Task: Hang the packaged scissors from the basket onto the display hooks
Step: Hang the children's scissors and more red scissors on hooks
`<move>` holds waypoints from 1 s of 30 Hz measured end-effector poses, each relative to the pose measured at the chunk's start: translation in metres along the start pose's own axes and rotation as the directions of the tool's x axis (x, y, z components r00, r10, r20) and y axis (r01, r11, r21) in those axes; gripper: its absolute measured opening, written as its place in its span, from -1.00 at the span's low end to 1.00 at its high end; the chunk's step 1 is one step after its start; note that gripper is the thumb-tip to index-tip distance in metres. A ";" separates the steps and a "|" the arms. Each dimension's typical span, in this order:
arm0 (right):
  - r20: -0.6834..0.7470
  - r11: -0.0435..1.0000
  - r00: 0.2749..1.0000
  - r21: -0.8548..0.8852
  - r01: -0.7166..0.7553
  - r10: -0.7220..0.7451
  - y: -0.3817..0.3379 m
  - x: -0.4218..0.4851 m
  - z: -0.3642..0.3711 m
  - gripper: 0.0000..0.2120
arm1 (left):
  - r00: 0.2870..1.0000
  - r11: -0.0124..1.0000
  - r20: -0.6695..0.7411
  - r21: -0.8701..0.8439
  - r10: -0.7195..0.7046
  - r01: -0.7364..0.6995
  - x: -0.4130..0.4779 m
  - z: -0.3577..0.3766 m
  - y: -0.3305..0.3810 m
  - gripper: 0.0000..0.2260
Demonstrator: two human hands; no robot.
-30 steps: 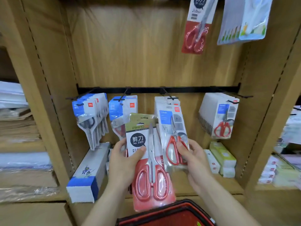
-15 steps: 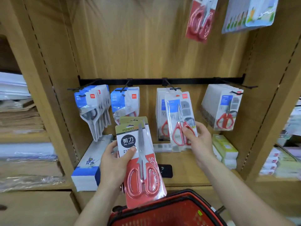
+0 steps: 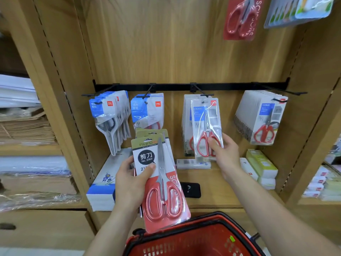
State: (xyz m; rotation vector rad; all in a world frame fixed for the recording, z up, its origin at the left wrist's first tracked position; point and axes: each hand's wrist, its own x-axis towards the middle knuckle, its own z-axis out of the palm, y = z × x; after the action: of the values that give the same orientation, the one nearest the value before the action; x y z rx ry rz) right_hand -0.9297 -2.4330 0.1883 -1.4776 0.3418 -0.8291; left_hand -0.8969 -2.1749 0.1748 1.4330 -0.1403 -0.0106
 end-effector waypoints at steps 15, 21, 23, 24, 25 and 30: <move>-0.024 0.981 0.999 -0.192 -0.026 0.021 0.025 0.031 0.023 -0.87 | 1.000 1.000 0.009 0.003 0.024 -0.024 0.000 -0.001 0.000 -0.68; -0.027 0.956 1.000 -0.292 -0.020 0.013 0.026 0.034 0.024 -0.84 | 1.000 0.999 -0.001 0.029 0.026 -0.026 -0.002 -0.006 -0.002 -0.66; -0.045 0.933 0.999 -0.358 -0.025 0.010 0.029 0.036 0.022 -0.82 | 1.000 0.999 -0.010 0.029 0.024 -0.024 -0.002 -0.007 -0.003 -0.67; -0.057 0.925 0.998 -0.379 -0.037 0.017 0.030 0.036 0.021 -0.76 | 1.000 0.999 -0.016 0.031 0.021 -0.021 -0.002 -0.007 -0.004 -0.68; -0.083 0.917 0.996 -0.394 -0.064 0.034 0.031 0.035 0.018 -0.64 | 1.000 0.999 -0.018 0.034 0.019 -0.018 -0.002 -0.008 -0.005 -0.68; -0.154 0.912 0.979 -0.367 -0.184 0.135 0.045 0.006 -0.005 -0.60 | 1.000 0.998 0.002 0.060 0.010 -0.010 -0.003 -0.006 -0.008 -0.61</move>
State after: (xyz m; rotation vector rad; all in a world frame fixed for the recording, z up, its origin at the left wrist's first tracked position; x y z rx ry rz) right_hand -0.9165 -2.4462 0.1465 -1.7318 0.7440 -0.7521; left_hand -0.8985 -2.1700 0.1658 1.4921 -0.1505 0.0010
